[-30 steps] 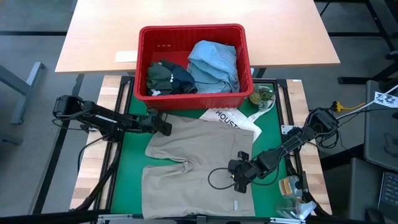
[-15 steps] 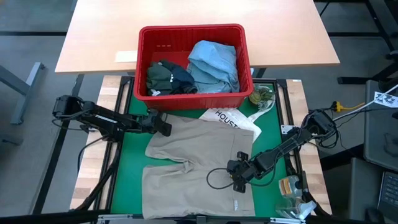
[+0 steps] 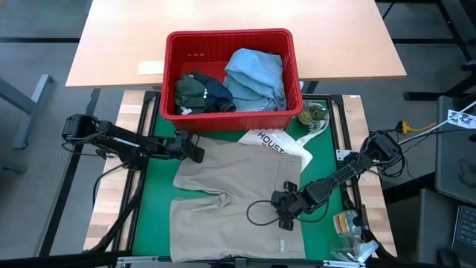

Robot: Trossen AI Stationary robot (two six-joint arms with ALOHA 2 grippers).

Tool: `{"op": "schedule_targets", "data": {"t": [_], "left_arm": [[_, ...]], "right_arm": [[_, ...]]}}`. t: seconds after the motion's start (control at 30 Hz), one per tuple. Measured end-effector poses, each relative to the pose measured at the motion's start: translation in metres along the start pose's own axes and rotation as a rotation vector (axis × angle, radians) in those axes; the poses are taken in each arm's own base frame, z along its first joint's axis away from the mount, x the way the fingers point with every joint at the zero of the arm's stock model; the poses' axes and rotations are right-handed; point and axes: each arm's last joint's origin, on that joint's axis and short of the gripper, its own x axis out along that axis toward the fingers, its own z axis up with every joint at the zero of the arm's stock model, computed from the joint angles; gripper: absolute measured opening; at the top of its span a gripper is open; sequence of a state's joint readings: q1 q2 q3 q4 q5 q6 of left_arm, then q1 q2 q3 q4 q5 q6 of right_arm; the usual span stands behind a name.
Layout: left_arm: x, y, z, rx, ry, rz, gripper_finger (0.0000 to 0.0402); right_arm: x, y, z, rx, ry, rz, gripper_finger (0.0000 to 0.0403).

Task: Fold Laundry from Bin
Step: Fold the brown shorts

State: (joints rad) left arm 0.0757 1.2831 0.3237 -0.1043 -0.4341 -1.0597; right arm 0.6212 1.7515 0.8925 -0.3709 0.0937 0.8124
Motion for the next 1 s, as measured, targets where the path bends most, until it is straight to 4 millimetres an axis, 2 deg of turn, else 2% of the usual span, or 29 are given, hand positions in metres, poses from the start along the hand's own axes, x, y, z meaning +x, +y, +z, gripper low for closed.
{"op": "schedule_targets", "data": {"t": [0.63,1.0], "left_arm": [[-0.018,0.003,0.010,-0.039,-0.078,-0.042,0.0141],[-0.022,-0.001,0.012,-0.064,-0.065,-0.112,0.0141]], "right_arm": [[0.000,0.001,0.001,-0.006,-0.009,0.009,0.0140],[-0.022,0.019,0.020,-0.159,0.020,-0.023,0.0140]]}}
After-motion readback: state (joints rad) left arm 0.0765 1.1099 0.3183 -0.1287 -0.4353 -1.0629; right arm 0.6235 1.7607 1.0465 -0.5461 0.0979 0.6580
